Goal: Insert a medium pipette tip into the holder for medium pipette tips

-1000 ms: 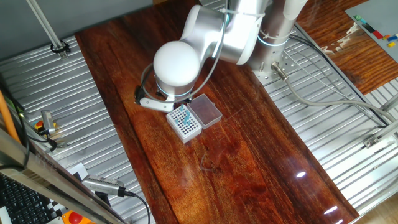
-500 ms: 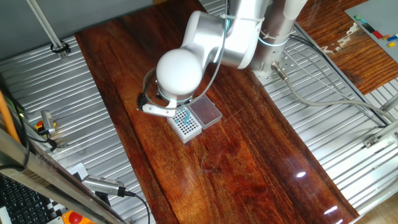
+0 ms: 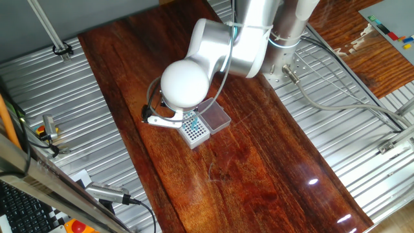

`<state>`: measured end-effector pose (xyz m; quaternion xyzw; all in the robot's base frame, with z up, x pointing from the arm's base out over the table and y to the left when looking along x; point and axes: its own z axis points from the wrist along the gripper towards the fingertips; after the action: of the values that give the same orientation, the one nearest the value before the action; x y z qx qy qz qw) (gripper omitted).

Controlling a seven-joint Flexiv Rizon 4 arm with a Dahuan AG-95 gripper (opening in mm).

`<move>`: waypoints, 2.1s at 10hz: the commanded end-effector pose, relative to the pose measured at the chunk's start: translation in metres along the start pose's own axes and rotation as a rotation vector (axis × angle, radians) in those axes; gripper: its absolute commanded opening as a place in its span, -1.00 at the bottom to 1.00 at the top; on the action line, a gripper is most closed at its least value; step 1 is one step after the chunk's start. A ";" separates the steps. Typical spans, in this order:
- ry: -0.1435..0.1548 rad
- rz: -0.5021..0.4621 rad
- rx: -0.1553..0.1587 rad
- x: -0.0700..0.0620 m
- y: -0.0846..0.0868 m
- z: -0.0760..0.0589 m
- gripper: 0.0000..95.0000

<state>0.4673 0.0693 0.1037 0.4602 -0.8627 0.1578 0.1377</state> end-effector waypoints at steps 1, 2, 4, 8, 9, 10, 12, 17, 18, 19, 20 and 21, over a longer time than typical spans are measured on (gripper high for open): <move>0.000 -0.007 0.004 -0.004 -0.001 0.001 -1.00; 0.001 -0.008 0.004 -0.006 -0.002 0.001 -1.00; -0.001 -0.007 0.004 -0.008 -0.003 0.001 -1.00; -0.016 0.015 -0.004 -0.008 -0.003 0.000 0.20; -0.020 0.017 -0.006 -0.007 -0.004 -0.001 0.20; -0.027 0.018 -0.011 -0.007 -0.005 -0.001 0.20; -0.060 0.026 -0.037 0.000 -0.011 -0.002 -0.20; -0.225 0.353 -0.186 0.027 -0.021 -0.003 -1.00; -0.253 0.397 -0.215 0.028 -0.020 -0.003 -1.00; -0.261 0.411 -0.222 0.028 -0.020 -0.003 -1.00; -0.269 0.422 -0.227 0.028 -0.020 -0.003 -1.00; -0.294 0.436 -0.234 0.028 -0.020 -0.003 -1.00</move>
<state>0.4702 0.0400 0.1195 0.2914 -0.9552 0.0307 0.0413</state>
